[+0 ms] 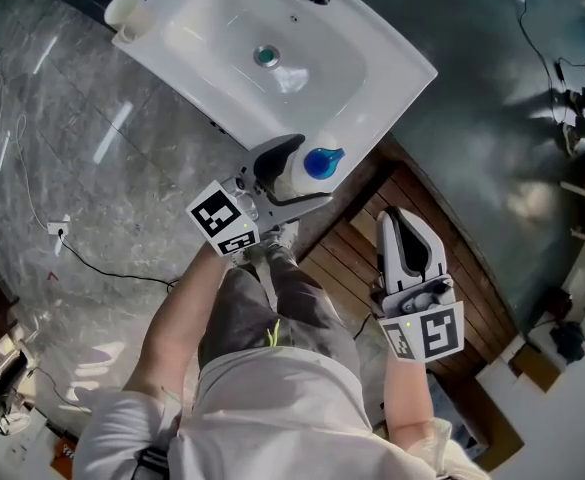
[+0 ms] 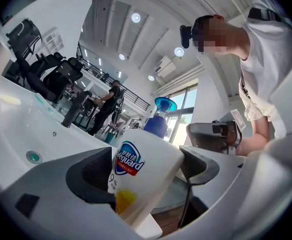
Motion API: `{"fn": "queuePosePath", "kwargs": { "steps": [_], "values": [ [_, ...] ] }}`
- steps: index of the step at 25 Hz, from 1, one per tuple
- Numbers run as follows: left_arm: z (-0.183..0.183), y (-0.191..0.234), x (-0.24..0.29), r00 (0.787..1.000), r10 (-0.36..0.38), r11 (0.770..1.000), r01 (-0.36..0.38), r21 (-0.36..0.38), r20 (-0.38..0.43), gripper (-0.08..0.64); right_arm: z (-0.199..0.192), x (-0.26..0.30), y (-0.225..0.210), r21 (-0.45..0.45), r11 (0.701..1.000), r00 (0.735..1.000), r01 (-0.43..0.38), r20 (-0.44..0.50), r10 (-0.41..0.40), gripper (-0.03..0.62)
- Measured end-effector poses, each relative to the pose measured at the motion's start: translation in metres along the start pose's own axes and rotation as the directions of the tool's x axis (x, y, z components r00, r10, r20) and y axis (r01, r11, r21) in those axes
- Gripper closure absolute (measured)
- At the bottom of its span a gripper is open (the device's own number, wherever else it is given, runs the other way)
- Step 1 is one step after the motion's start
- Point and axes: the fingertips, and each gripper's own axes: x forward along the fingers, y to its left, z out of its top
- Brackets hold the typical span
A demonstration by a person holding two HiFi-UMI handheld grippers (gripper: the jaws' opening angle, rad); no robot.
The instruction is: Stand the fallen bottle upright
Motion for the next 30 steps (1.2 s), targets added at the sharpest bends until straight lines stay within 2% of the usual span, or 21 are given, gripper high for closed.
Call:
{"fn": "queuePosePath", "kwargs": {
  "steps": [6,11,17,22,26,30],
  "values": [
    [0.001,0.001,0.000,0.999,-0.031,0.999,0.031,-0.012,0.011,0.101,0.000,0.010,0.003,-0.013,1.000,1.000,-0.004,-0.016,0.004,0.551],
    [-0.002,-0.004,0.001,0.996,-0.080,0.997,0.080,0.003,-0.029,0.101,0.008,0.015,0.002,-0.028,1.000,1.000,0.006,-0.020,-0.007,0.551],
    [-0.003,-0.005,0.001,0.997,-0.068,0.997,0.069,0.023,-0.040,0.100,0.014,0.017,0.005,-0.041,0.999,1.000,-0.002,-0.019,0.001,0.551],
    [0.000,-0.002,-0.001,0.998,-0.065,0.998,0.065,0.013,-0.011,0.100,0.009,0.018,0.011,-0.048,0.999,1.000,-0.009,-0.030,0.007,0.551],
    [0.000,-0.001,-0.001,0.998,-0.061,0.997,0.061,0.041,-0.011,0.097,0.007,0.017,0.012,-0.056,0.998,0.999,-0.005,-0.040,0.003,0.551],
    [-0.005,-0.003,-0.002,0.997,-0.063,0.994,0.067,0.082,-0.049,0.084,0.011,0.017,0.015,-0.060,0.998,0.999,-0.007,-0.034,0.005,0.551]
  ]
}}
